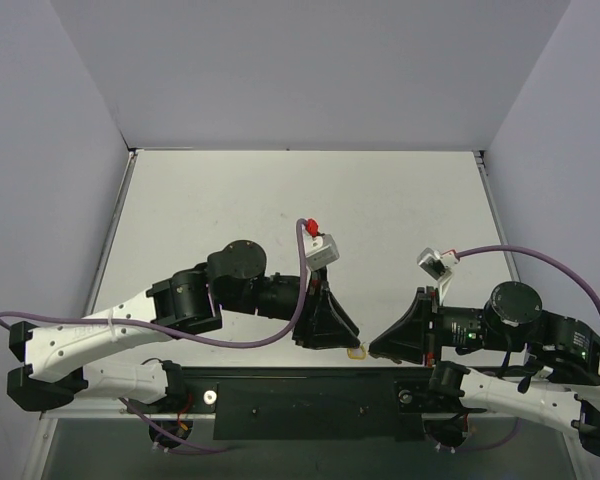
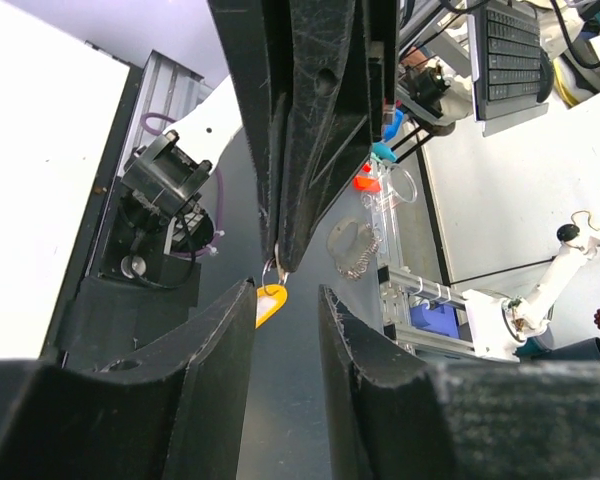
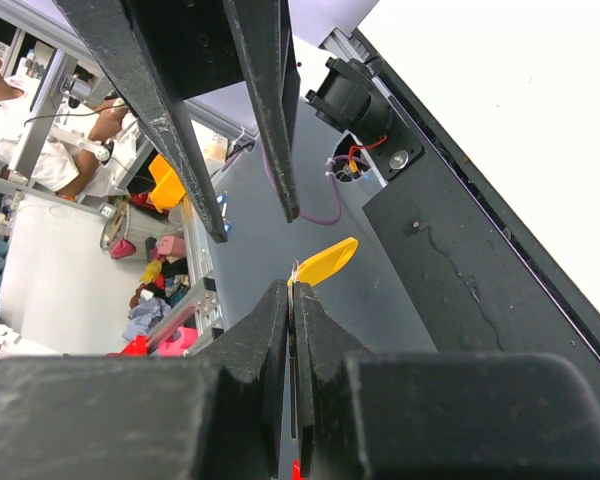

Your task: Remove the keys from the keyring

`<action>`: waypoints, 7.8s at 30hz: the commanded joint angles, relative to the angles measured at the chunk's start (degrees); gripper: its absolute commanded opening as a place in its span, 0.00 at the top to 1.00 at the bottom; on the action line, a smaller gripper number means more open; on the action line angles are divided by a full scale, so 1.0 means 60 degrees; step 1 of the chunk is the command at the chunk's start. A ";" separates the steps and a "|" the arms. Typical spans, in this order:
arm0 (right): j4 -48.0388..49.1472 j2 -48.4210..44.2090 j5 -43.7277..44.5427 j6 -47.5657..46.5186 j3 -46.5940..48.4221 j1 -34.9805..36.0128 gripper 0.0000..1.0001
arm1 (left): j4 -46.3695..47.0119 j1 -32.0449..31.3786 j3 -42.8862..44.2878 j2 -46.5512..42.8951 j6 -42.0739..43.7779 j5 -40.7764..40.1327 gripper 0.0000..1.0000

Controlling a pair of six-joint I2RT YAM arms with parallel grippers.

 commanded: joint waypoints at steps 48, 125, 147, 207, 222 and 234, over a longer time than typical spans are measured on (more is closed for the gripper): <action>0.2388 0.0212 0.5299 0.0435 -0.0501 0.0048 1.00 | 0.1191 0.0102 0.0880 0.0575 -0.1381 -0.2431 1.00; -0.0468 0.3377 -0.1537 0.0552 0.2694 -0.4083 1.00 | 0.1248 0.4013 -0.0306 -0.0963 -0.0208 0.1551 0.52; 0.0294 0.3304 -0.2127 0.0713 0.2386 -0.4083 1.00 | 0.4003 0.4101 -0.1287 -0.0084 -0.2069 0.3252 0.65; 0.1978 0.2308 0.1843 0.1840 0.1260 -0.4009 1.00 | 0.5028 0.1757 -0.0936 0.0019 -0.3797 -0.3102 1.00; 0.2433 0.2132 0.2209 0.2047 0.0643 -0.3995 1.00 | 0.4284 0.1450 -0.0937 -0.0040 -0.3668 -0.4408 1.00; 0.1730 0.1692 0.2239 0.1812 0.0584 -0.3995 1.00 | 0.2978 0.1961 -0.0936 -0.0801 -0.2451 -0.4117 0.20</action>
